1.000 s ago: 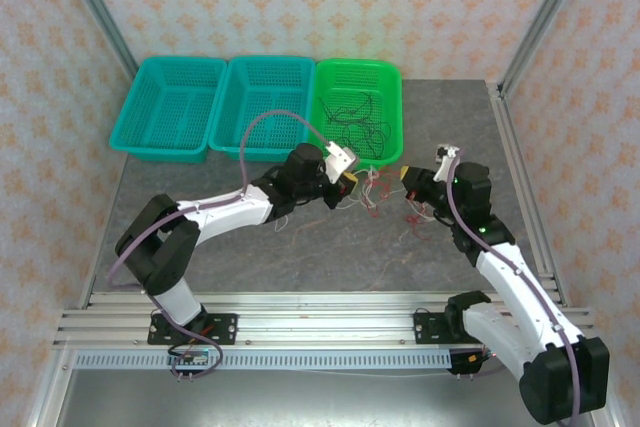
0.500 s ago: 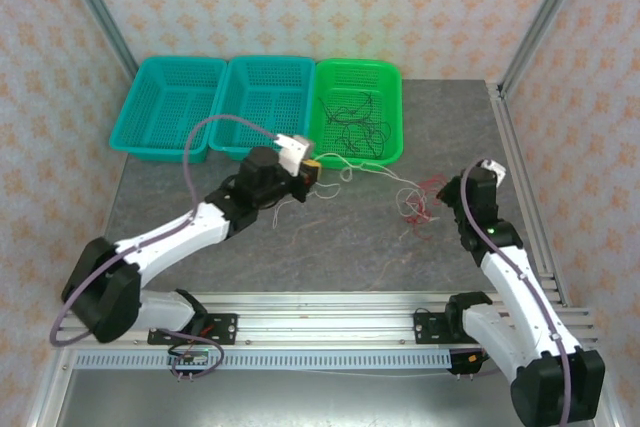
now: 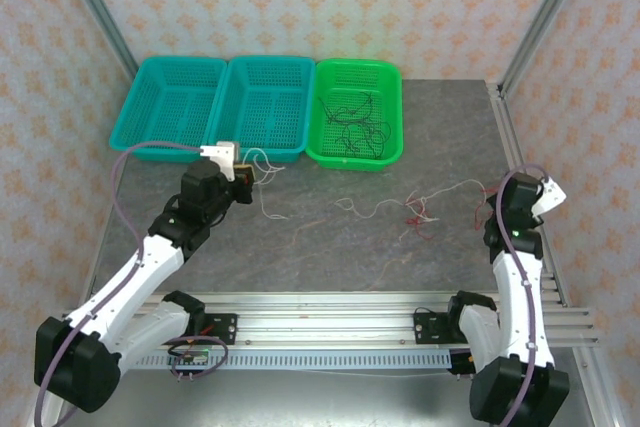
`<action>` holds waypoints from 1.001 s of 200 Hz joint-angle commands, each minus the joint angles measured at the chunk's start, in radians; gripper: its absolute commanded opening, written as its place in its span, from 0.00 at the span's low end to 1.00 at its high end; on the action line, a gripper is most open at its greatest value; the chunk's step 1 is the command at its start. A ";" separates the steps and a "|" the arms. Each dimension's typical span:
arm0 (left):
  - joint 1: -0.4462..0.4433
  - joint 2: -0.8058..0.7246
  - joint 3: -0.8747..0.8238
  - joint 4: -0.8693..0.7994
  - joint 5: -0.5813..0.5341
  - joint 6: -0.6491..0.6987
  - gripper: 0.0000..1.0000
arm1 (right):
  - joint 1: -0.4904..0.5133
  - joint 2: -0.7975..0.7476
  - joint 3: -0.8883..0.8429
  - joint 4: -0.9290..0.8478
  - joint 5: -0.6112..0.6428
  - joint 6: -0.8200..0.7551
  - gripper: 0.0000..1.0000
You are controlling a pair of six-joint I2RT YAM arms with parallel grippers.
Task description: Untangle the cables
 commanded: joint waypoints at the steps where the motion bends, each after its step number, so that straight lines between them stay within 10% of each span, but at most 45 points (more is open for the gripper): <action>1: 0.002 -0.047 -0.002 -0.005 0.096 -0.023 0.00 | -0.004 0.005 0.008 0.051 -0.149 0.022 0.00; 48: 0.002 -0.049 0.283 -0.008 0.222 -0.024 0.00 | 0.002 0.002 -0.092 0.297 -0.509 0.133 0.00; 135: 0.010 0.428 1.072 -0.014 0.032 0.218 0.00 | 0.015 -0.029 -0.084 0.273 -0.556 0.121 0.00; 200: 0.129 0.899 1.582 -0.143 0.031 0.154 0.00 | 0.014 -0.107 -0.087 0.211 -0.548 0.104 0.00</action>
